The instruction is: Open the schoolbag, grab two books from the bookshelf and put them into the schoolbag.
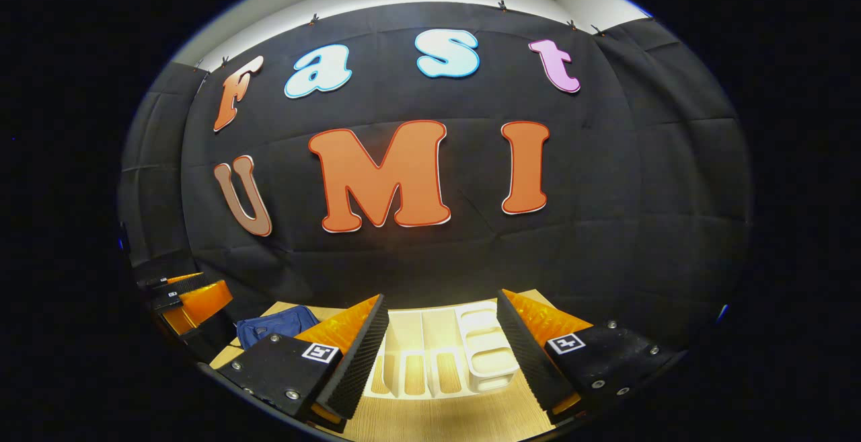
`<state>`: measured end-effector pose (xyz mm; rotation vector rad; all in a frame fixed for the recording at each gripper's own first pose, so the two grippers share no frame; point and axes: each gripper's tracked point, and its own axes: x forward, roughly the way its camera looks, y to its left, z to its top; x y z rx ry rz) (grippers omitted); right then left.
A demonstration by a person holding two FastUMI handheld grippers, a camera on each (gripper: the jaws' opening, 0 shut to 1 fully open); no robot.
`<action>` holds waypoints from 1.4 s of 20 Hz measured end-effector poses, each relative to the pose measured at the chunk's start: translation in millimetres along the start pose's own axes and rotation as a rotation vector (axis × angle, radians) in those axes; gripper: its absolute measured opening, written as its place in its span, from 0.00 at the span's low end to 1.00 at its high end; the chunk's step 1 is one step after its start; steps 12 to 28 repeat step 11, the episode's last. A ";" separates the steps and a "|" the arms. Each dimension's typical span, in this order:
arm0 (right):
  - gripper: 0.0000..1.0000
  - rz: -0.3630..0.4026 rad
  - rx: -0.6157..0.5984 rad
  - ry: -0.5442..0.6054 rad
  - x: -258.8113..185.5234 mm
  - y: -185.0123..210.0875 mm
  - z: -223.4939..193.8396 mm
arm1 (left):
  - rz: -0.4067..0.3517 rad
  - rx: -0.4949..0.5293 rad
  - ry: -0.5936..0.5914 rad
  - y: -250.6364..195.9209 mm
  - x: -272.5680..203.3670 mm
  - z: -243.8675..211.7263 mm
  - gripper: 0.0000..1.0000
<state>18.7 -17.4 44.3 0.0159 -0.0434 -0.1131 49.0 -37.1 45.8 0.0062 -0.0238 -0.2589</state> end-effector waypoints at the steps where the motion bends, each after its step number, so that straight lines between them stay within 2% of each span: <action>1: 0.97 0.001 -0.001 0.000 -0.9 1.2 0.1 | 0.001 -0.004 0.000 0.0 -2.0 0.1 0.96; 10: 0.97 0.014 -0.004 0.001 -10.8 2.4 -2.0 | 0.040 0.000 -0.015 2.1 -18.5 7.2 0.96; 28: 0.97 0.017 0.000 0.004 -11.2 2.2 -1.9 | 0.040 -0.002 -0.017 1.6 -18.8 8.4 0.96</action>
